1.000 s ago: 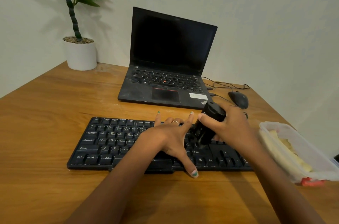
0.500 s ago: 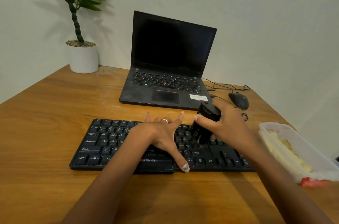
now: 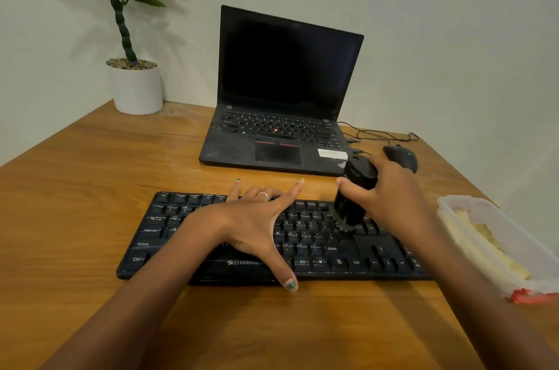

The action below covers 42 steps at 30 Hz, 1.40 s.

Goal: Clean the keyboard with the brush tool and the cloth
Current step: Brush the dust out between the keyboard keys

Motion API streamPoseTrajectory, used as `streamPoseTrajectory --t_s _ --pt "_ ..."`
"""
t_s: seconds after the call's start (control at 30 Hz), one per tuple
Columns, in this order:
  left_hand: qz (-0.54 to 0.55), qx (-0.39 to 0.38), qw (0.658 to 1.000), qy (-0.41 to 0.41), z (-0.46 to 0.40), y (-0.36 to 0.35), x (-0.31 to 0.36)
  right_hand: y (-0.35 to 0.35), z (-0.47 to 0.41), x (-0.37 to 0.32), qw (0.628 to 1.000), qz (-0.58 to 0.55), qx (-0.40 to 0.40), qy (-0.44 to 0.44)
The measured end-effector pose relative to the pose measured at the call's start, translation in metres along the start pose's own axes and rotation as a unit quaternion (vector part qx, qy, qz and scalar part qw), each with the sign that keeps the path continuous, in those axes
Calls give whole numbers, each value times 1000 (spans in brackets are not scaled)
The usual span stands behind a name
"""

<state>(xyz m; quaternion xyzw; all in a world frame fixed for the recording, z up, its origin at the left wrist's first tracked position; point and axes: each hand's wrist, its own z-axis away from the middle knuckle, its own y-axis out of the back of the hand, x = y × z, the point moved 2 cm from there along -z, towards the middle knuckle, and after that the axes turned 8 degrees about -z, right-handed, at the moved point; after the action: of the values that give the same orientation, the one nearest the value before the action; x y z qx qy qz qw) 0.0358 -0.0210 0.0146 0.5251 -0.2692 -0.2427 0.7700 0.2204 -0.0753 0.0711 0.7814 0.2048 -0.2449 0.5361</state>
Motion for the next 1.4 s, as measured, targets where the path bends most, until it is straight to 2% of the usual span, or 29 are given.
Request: streamPoseTrajectory --t_s 0.1,0.23,0.37,0.5,0.6,0.63,0.73,0.87,1.0,1.1,1.23,1.33,1.4 --pt "-2 3 1000 1 1 0 1 -4 2 -4 995 -56 -77 -10" --pt "0 3 1000 -6 1 1 2 -2 -2 -1 1000 -5 5 4" --pt "-2 4 1000 -7 0 1 2 -6 1 -4 994 -79 -78 -18" --pt "0 4 1000 -7 0 1 2 -3 -1 -3 1000 -27 -2 -5" --pt "0 4 1000 -6 0 1 2 -7 2 -9 996 -53 -70 -9" --pt "0 4 1000 -6 1 2 2 -7 1 -9 996 -52 -71 -14" --pt "1 4 1000 -7 1 2 2 -4 -3 -5 1000 -7 5 2" --pt "6 2 1000 -5 1 1 2 -9 -2 -7 995 -82 -51 -10" --pt "3 3 1000 -4 1 1 2 -8 -7 -5 999 -41 10 1" --pt "6 2 1000 -4 1 1 2 -13 -5 -9 993 -112 -37 -4" --pt "11 1 1000 -6 1 1 2 -10 -8 -7 999 -47 10 10" --pt "11 0 1000 -4 2 1 2 -13 -7 -9 993 -105 -51 1" --pt "5 1 1000 2 1 1 1 -11 -10 -6 997 -66 -38 -7"
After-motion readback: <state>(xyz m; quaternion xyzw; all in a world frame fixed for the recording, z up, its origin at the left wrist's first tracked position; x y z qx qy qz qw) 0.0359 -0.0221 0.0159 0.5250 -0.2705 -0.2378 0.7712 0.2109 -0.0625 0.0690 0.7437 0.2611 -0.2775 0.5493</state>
